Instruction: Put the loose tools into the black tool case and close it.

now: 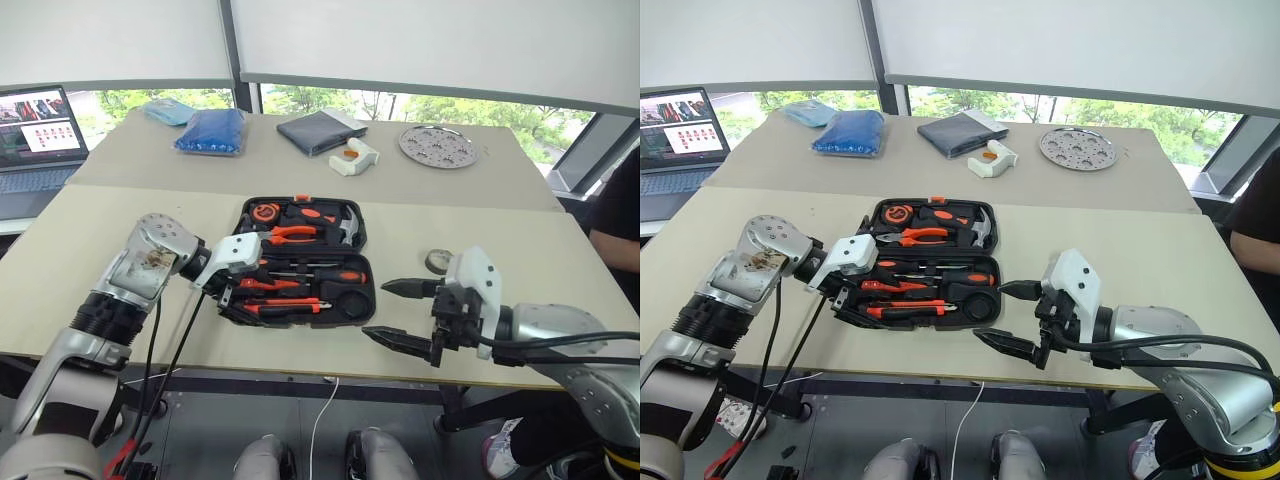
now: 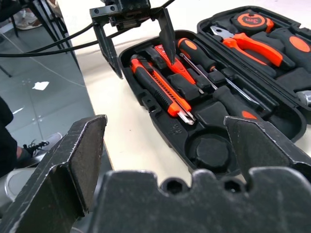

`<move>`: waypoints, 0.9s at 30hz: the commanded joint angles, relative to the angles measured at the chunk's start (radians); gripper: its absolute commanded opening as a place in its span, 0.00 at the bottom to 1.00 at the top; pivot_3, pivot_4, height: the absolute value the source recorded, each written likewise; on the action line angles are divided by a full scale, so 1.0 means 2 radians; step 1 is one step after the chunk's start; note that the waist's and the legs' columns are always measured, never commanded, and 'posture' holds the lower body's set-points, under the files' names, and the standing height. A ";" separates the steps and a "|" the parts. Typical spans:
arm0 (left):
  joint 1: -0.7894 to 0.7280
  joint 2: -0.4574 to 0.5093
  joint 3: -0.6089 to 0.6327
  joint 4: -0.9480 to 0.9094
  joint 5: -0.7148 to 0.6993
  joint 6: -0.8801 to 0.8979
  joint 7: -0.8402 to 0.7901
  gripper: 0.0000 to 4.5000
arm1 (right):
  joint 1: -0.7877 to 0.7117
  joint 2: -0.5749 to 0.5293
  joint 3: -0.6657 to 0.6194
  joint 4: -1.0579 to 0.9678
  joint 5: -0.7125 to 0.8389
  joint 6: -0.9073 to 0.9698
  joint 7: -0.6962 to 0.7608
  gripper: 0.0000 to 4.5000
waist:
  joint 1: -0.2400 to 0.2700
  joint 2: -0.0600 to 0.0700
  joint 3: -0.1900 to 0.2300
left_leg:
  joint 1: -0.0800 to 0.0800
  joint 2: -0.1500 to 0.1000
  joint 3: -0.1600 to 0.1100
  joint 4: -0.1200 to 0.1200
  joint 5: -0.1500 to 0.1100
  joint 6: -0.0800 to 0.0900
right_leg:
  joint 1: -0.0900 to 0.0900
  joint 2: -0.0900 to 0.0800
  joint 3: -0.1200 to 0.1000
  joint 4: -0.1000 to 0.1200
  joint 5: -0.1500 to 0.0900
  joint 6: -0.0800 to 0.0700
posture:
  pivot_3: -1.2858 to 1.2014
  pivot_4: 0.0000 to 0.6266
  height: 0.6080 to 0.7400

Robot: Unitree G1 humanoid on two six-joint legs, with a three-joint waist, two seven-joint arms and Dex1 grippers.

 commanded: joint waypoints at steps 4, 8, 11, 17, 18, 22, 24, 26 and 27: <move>-0.026 -0.021 0.033 0.011 -0.029 0.011 0.010 0.82 | 0.000 0.001 -0.017 -0.013 0.009 -0.009 -0.003 1.00 | 0.001 0.000 0.000 | 0.000 0.000 0.000 0.000 0.000 0.000 | 0.000 0.000 0.000 0.000 0.000 0.000 | 0.52 0.24 0.84; -0.022 -0.026 0.026 0.020 -0.018 -0.006 0.017 0.49 | -0.007 -0.001 -0.015 -0.006 0.004 -0.012 0.000 1.00 | 0.002 0.000 0.000 | 0.000 0.000 0.000 0.000 0.000 0.000 | 0.000 0.000 0.000 0.000 0.000 0.000 | 0.52 0.24 0.84; -0.014 -0.023 0.023 0.012 -0.019 -0.009 0.009 0.28 | -0.010 -0.001 -0.014 -0.003 0.003 -0.012 0.002 1.00 | 0.001 0.000 0.000 | 0.000 0.000 0.000 0.000 0.000 0.000 | 0.000 0.000 0.000 0.000 0.000 0.000 | 0.52 0.24 0.84; 0.009 -0.011 0.007 -0.012 -0.011 -0.020 -0.002 0.00 | -0.014 0.002 -0.010 0.000 0.002 -0.012 0.002 1.00 | 0.001 0.000 0.000 | 0.000 0.000 0.000 0.000 0.000 0.000 | 0.000 0.000 0.000 0.000 0.000 0.000 | 0.52 0.24 0.84; 0.011 -0.013 0.001 -0.010 0.000 -0.026 0.005 0.00 | -0.014 0.003 -0.009 0.000 0.002 -0.011 0.001 1.00 | 0.001 0.000 0.000 | 0.000 0.000 0.000 0.000 0.000 0.000 | 0.000 0.000 0.000 0.000 0.000 0.000 | 0.52 0.24 0.84; 0.023 -0.018 -0.024 0.016 0.055 -0.089 0.046 0.00 | -0.016 0.007 -0.007 0.002 0.002 -0.011 -0.001 1.00 | 0.003 0.001 0.000 | 0.000 0.000 0.000 0.000 0.000 0.000 | 0.001 0.000 0.000 0.000 0.000 0.000 | 0.52 0.24 0.84; 0.025 -0.019 -0.027 0.032 0.064 -0.112 0.054 0.00 | -0.017 0.009 -0.005 0.003 0.000 -0.010 -0.003 1.00 | 0.003 0.002 -0.001 | 0.002 0.000 0.000 0.000 -0.001 0.001 | 0.002 -0.001 0.000 0.000 0.000 0.000 | 0.52 0.24 0.84; 0.025 -0.021 -0.019 0.034 0.055 -0.104 0.055 0.00 | -0.015 0.010 -0.007 0.001 0.001 -0.009 -0.004 1.00 | 0.003 0.002 -0.001 | 0.003 0.000 -0.001 0.000 -0.001 0.001 | 0.003 -0.001 0.001 0.000 0.000 0.000 | 0.52 0.24 0.84; 0.025 -0.022 -0.013 0.030 0.048 -0.095 0.053 0.00 | -0.013 0.010 -0.008 0.000 0.002 -0.009 -0.005 1.00 | 0.003 0.002 -0.001 | 0.003 0.000 -0.001 0.000 -0.001 0.001 | 0.004 -0.001 0.001 0.000 0.000 0.000 | 0.52 0.24 0.84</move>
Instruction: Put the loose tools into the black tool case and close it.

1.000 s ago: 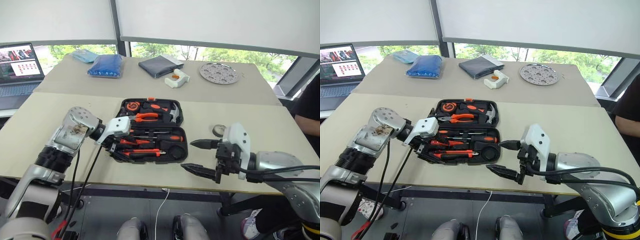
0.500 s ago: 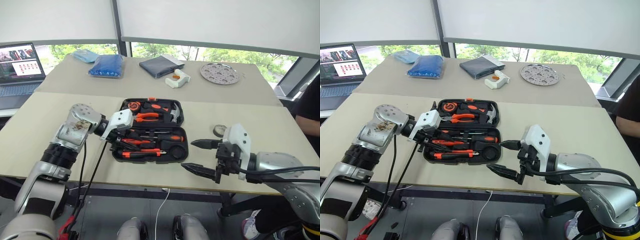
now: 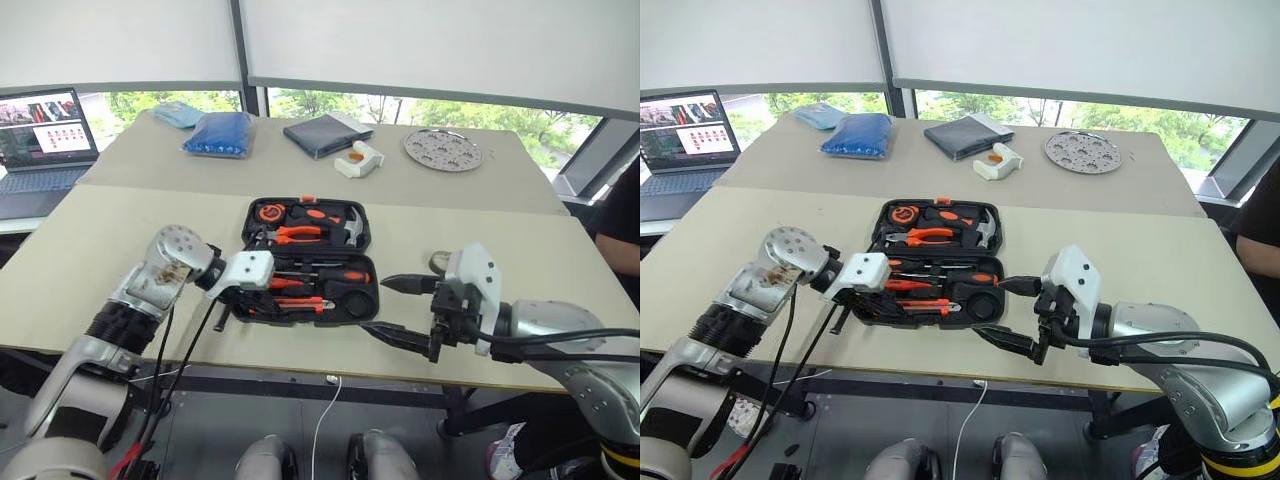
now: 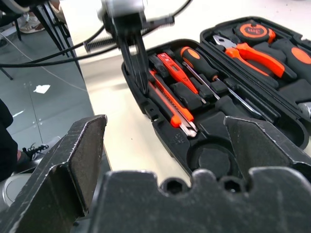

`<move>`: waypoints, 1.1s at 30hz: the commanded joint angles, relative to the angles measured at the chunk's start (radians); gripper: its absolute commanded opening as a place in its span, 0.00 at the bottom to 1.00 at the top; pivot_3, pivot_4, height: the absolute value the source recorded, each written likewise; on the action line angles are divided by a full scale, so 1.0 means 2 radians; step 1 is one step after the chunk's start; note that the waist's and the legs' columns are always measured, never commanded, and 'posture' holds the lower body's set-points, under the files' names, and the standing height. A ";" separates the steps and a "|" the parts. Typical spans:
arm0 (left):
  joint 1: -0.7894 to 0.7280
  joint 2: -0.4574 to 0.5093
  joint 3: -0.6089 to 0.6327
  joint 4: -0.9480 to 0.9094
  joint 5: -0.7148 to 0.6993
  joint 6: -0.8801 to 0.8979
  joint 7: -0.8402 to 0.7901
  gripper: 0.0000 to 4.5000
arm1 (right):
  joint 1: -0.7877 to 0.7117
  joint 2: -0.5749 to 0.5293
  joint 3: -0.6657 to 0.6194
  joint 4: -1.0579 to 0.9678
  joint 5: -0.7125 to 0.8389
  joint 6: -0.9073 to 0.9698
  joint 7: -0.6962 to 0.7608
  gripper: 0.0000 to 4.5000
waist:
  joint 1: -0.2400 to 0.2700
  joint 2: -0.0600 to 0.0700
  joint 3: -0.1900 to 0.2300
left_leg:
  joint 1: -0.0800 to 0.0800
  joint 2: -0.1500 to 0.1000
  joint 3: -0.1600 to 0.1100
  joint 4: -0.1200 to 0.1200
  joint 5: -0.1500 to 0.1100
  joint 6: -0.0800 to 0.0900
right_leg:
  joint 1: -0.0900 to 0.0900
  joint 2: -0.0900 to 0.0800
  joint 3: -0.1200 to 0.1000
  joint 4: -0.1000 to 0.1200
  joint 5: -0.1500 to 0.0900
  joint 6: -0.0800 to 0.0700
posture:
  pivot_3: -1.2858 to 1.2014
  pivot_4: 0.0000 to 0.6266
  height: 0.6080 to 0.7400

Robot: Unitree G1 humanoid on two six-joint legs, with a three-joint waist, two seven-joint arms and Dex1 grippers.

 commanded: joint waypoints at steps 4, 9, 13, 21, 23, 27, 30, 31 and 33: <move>-0.008 0.004 0.035 0.003 -0.027 0.064 0.004 0.00 | 0.004 0.001 -0.011 -0.012 0.003 -0.009 -0.004 1.00 | -0.001 0.000 0.000 | 0.000 0.000 -0.001 0.000 0.000 0.001 | 0.000 0.000 0.000 0.000 0.001 0.000 | 0.52 0.24 0.84; -0.032 0.002 0.084 -0.013 -0.094 0.150 -0.004 0.12 | 0.008 -0.012 -0.026 -0.002 -0.002 -0.010 0.003 1.00 | -0.001 0.000 0.000 | -0.002 0.000 -0.001 0.000 0.001 0.001 | -0.002 0.001 0.001 0.000 0.001 0.000 | 0.52 0.24 0.84; -0.052 0.000 0.144 -0.039 -0.162 0.221 0.009 0.40 | 0.013 -0.049 -0.075 0.035 -0.002 -0.008 0.025 1.00 | -0.001 0.000 0.000 | -0.004 0.000 -0.001 0.001 0.001 0.001 | -0.003 0.001 0.000 0.000 0.000 0.000 | 0.52 0.24 0.84; -0.021 -0.008 0.169 -0.110 -0.197 0.262 0.055 0.98 | -0.049 -0.075 -0.009 0.210 -0.124 -0.070 0.038 1.00 | -0.006 0.000 0.000 | -0.002 -0.001 0.000 0.000 0.000 0.002 | -0.002 0.001 0.000 0.000 -0.001 0.002 | 0.52 0.24 0.84; -0.008 -0.011 0.163 -0.134 -0.197 0.263 0.064 0.98 | -0.093 -0.059 0.040 0.297 -0.187 -0.100 0.026 1.00 | -0.011 0.000 0.000 | -0.002 -0.001 0.001 0.000 0.000 0.002 | -0.001 0.001 0.001 0.000 0.000 0.003 | 0.52 0.24 0.84; 0.008 -0.002 0.158 -0.172 -0.211 0.290 0.066 0.98 | -0.163 -0.016 0.096 0.436 -0.266 -0.154 0.016 1.00 | -0.014 0.000 0.000 | -0.001 -0.001 0.001 0.000 0.001 0.001 | -0.001 0.001 0.002 0.000 0.000 0.003 | 0.52 0.24 0.84; 0.015 0.005 0.158 -0.185 -0.207 0.292 0.078 0.98 | -0.199 0.010 0.118 0.512 -0.305 -0.189 0.022 1.00 | -0.016 0.001 0.001 | -0.001 -0.001 0.001 0.000 0.002 0.000 | -0.002 0.001 0.002 0.001 -0.001 0.002 | 0.52 0.24 0.84; 0.019 0.009 0.158 -0.188 -0.207 0.294 0.080 0.98 | -0.209 0.020 0.124 0.531 -0.313 -0.198 0.028 1.00 | -0.016 0.001 0.001 | -0.001 -0.001 0.001 -0.001 0.002 -0.001 | -0.002 0.001 0.002 0.001 -0.001 0.001 | 0.52 0.24 0.84; 0.024 0.016 0.157 -0.193 -0.205 0.292 0.080 1.00 | -0.223 0.035 0.131 0.558 -0.323 -0.218 0.040 0.89 | -0.016 0.001 0.001 | -0.001 0.000 0.001 -0.001 0.002 -0.001 | -0.002 0.002 0.001 0.001 -0.001 0.001 | 0.52 0.24 0.84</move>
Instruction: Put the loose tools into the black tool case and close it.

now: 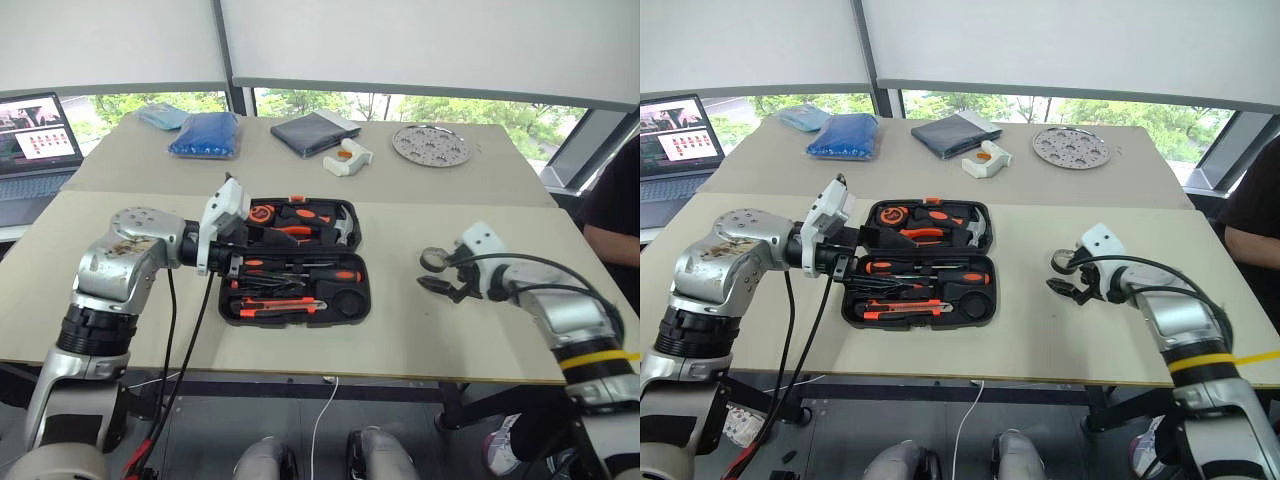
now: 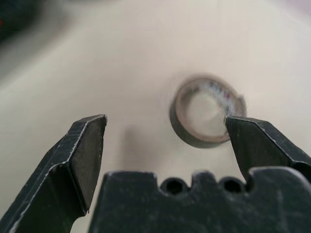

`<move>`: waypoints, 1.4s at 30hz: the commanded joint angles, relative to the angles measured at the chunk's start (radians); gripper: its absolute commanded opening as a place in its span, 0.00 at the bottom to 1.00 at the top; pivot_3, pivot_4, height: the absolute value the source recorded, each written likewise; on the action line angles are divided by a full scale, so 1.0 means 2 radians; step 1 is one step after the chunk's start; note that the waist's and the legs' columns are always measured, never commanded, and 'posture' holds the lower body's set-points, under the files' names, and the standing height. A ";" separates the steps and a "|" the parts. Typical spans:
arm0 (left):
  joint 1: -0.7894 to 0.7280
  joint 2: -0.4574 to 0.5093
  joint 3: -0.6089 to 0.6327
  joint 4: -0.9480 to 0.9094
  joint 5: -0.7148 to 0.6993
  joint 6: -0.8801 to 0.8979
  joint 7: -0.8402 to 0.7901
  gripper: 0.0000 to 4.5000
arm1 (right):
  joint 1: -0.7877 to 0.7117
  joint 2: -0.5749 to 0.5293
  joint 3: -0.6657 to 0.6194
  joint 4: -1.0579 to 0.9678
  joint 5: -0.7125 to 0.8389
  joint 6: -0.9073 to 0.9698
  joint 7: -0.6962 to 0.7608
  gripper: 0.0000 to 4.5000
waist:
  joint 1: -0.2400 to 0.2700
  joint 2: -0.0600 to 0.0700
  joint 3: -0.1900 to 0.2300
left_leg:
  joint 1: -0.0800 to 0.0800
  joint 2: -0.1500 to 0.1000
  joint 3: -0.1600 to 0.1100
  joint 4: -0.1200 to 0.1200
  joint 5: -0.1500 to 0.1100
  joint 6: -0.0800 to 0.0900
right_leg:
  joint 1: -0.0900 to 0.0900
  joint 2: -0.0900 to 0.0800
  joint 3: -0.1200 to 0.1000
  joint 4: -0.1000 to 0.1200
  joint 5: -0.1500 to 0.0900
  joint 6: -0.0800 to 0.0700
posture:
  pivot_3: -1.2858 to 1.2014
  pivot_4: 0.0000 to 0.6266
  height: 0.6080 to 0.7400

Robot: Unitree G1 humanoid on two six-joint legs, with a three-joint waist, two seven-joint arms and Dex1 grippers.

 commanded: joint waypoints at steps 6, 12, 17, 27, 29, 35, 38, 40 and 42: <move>0.013 0.018 0.007 -0.031 -0.011 0.002 0.017 1.00 | -0.051 0.043 0.008 0.086 -0.053 -0.072 0.026 0.46 | 0.000 0.000 0.000 | 0.000 0.000 0.000 0.000 0.000 0.000 | 0.000 0.000 0.000 0.000 0.000 0.000 | 0.52 0.24 0.84; 0.019 0.026 0.005 -0.031 -0.006 -0.006 0.018 1.00 | -0.058 0.045 -0.005 0.078 -0.056 -0.083 0.053 0.01 | -0.001 0.000 0.000 | 0.001 0.000 0.001 0.000 0.000 0.000 | 0.000 0.000 0.000 0.000 0.000 0.000 | 0.52 0.24 0.84; 0.048 0.056 -0.020 -0.033 0.021 -0.053 -0.015 1.00 | -0.014 0.030 -0.024 -0.164 0.087 0.046 0.169 0.01 | -0.002 0.001 0.000 | 0.000 0.000 0.001 0.000 0.000 0.000 | -0.001 0.000 0.001 0.000 0.000 0.000 | 0.52 0.24 0.84; 0.049 0.051 -0.039 -0.023 0.032 -0.086 -0.020 1.00 | 0.023 0.042 0.050 -0.349 0.099 0.147 0.124 0.01 | 0.006 0.001 0.000 | -0.001 0.000 0.000 0.000 -0.001 -0.002 | -0.001 -0.002 0.000 0.000 0.001 -0.001 | 0.52 0.24 0.84; 0.045 0.050 -0.040 -0.018 0.033 -0.088 -0.020 1.00 | 0.023 0.040 0.070 -0.337 0.073 0.145 0.110 0.01 | 0.006 0.001 0.000 | -0.001 0.000 0.000 0.000 -0.001 -0.001 | -0.001 -0.002 0.000 0.000 0.001 -0.001 | 0.52 0.24 0.84; 0.039 0.046 -0.039 -0.012 0.036 -0.088 -0.018 1.00 | 0.025 0.039 0.081 -0.332 0.067 0.150 0.108 0.45 | 0.003 0.001 0.000 | -0.002 0.000 0.000 0.000 0.000 0.000 | -0.001 0.000 -0.001 0.000 0.001 -0.001 | 0.52 0.24 0.84; 0.041 0.045 -0.038 -0.012 0.036 -0.088 -0.015 1.00 | 0.029 0.030 0.077 -0.348 0.073 0.155 0.117 0.67 | 0.003 0.001 0.000 | -0.002 0.000 0.000 0.000 0.000 0.000 | -0.001 0.000 -0.001 0.000 0.001 -0.001 | 0.52 0.24 0.84; 0.045 0.046 -0.036 -0.012 0.037 -0.090 -0.013 1.00 | 0.031 0.023 0.068 -0.355 0.081 0.158 0.125 0.67 | 0.003 0.001 0.000 | -0.002 0.000 0.000 0.000 0.000 0.000 | -0.001 0.000 -0.001 0.000 0.001 -0.001 | 0.52 0.24 0.84; 0.047 0.046 -0.034 -0.012 0.037 -0.090 -0.011 1.00 | 0.033 0.019 0.062 -0.355 0.084 0.158 0.129 0.67 | 0.003 0.001 0.000 | -0.002 0.000 0.000 0.000 0.000 0.000 | -0.001 0.000 -0.001 0.000 0.001 -0.001 | 0.52 0.24 0.84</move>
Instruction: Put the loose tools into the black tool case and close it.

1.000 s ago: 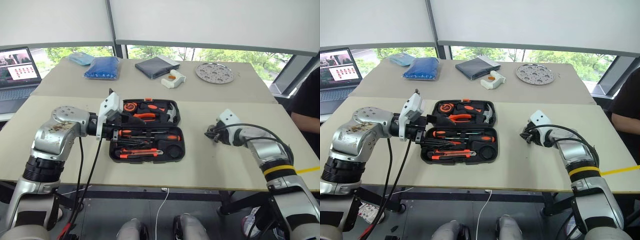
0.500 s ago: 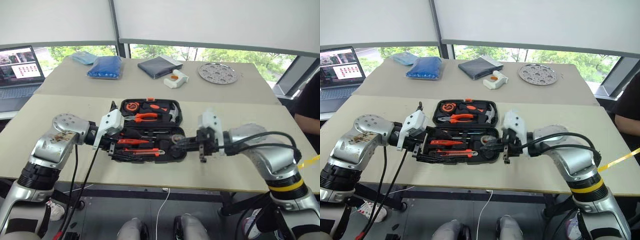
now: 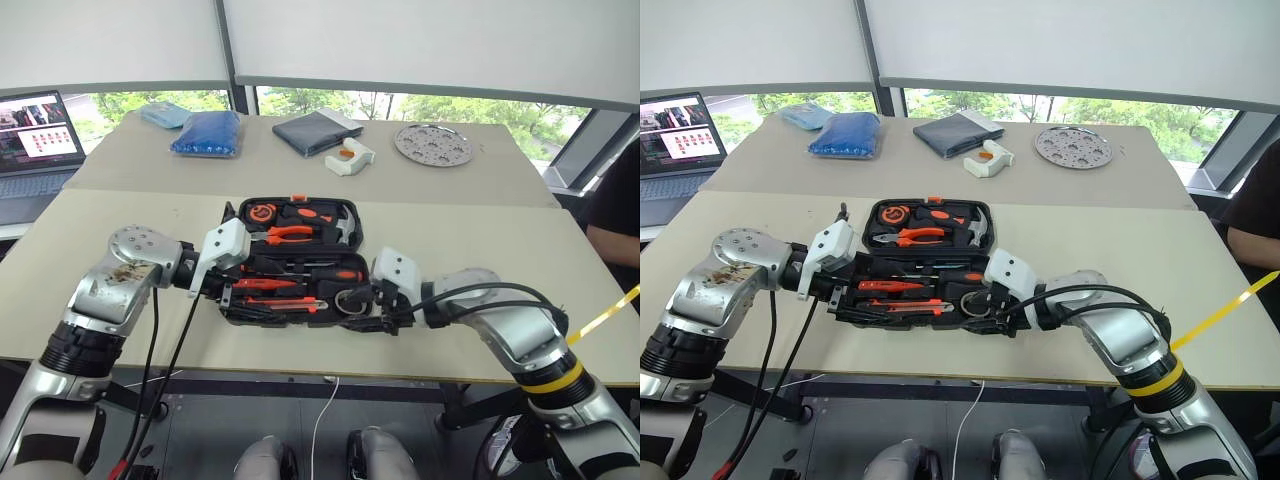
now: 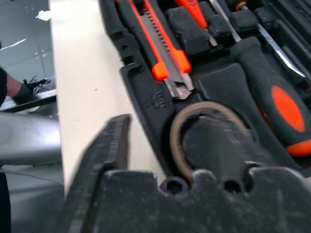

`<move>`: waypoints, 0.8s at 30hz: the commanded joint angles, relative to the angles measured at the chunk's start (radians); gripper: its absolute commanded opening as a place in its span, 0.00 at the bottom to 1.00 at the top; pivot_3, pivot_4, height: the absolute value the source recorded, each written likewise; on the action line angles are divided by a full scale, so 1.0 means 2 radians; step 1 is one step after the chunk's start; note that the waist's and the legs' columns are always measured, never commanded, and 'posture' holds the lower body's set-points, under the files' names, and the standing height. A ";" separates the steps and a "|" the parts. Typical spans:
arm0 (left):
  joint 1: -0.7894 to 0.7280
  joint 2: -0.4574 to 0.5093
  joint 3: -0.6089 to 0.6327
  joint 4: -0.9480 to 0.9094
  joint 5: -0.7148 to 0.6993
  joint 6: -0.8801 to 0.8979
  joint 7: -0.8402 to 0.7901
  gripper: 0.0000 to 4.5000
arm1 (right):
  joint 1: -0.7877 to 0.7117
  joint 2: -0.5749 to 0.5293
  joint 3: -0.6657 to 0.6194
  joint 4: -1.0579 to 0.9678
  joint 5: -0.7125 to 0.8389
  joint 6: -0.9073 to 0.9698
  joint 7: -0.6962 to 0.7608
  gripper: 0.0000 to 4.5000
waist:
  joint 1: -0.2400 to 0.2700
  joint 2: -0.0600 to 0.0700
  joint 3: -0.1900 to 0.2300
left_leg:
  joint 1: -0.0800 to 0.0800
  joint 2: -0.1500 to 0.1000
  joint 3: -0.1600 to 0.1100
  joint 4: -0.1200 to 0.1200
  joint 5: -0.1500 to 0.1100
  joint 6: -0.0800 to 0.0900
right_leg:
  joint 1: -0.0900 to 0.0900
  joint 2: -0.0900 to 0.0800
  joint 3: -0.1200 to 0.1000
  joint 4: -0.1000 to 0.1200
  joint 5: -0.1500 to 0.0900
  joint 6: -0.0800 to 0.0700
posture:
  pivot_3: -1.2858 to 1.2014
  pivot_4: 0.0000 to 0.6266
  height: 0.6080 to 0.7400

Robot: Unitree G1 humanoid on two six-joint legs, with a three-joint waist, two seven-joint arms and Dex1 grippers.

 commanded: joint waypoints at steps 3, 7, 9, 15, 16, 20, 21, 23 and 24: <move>0.002 0.002 0.014 -0.008 -0.003 -0.008 0.010 1.00 | 0.000 -0.013 -0.026 -0.013 0.012 -0.006 0.009 0.67 | 0.000 0.000 0.000 | 0.000 0.000 0.000 0.000 0.000 0.000 | 0.000 0.000 0.000 0.000 0.000 0.000 | 0.52 0.24 0.84; 0.028 0.016 0.036 -0.010 -0.004 -0.001 0.031 1.00 | 0.002 -0.015 -0.074 -0.003 0.036 -0.004 0.006 0.55 | -0.001 0.000 0.000 | 0.000 0.000 0.000 0.000 0.000 0.000 | 0.000 0.000 0.000 0.000 0.000 0.000 | 0.52 0.24 0.84; 0.048 0.026 0.058 0.001 0.001 -0.003 0.051 0.94 | 0.007 -0.022 -0.101 0.010 0.041 -0.008 0.006 0.42 | -0.001 0.000 0.000 | 0.000 0.000 0.000 0.000 0.000 0.000 | 0.000 0.000 0.000 0.000 0.000 0.000 | 0.52 0.24 0.84; 0.084 0.040 0.097 0.079 0.044 -0.043 0.126 0.53 | 0.011 -0.030 -0.129 0.089 0.005 -0.063 -0.017 0.00 | 0.000 0.000 0.000 | 0.000 0.000 0.000 0.000 0.000 0.000 | 0.000 -0.001 0.000 0.000 0.000 0.000 | 0.52 0.24 0.84; 0.083 0.039 0.099 0.095 0.053 -0.050 0.138 0.42 | 0.008 -0.028 -0.129 0.106 -0.003 -0.077 -0.021 0.00 | 0.000 0.000 0.000 | 0.000 0.000 0.000 0.000 0.000 0.000 | 0.000 -0.001 0.000 0.000 0.000 0.000 | 0.52 0.24 0.84; 0.071 0.031 0.088 0.144 0.084 -0.073 0.171 0.10 | -0.003 -0.006 -0.103 0.180 -0.053 -0.166 -0.032 0.00 | -0.001 0.000 0.000 | 0.000 0.000 0.000 0.000 0.000 0.000 | 0.000 -0.001 0.000 0.000 0.000 0.000 | 0.52 0.24 0.84; 0.066 0.026 0.081 0.152 0.090 -0.079 0.175 0.02 | -0.007 0.002 -0.098 0.195 -0.063 -0.184 -0.033 0.00 | 0.000 0.000 0.000 | 0.000 0.000 0.000 0.000 0.000 0.000 | 0.000 -0.001 0.000 0.000 0.000 0.000 | 0.52 0.24 0.84; 0.053 0.012 0.069 0.166 0.101 -0.084 0.181 0.01 | -0.015 0.017 -0.089 0.218 -0.078 -0.211 -0.032 0.00 | 0.000 0.000 0.000 | 0.000 0.000 0.001 0.000 0.000 0.000 | 0.000 0.000 0.000 0.000 0.000 0.000 | 0.52 0.24 0.84; 0.044 0.002 0.063 0.175 0.107 -0.086 0.186 0.01 | -0.020 0.024 -0.082 0.228 -0.086 -0.225 -0.031 0.00 | 0.000 0.000 0.000 | 0.000 0.000 0.001 -0.001 0.000 0.000 | -0.001 0.000 0.000 0.000 0.000 0.000 | 0.52 0.24 0.84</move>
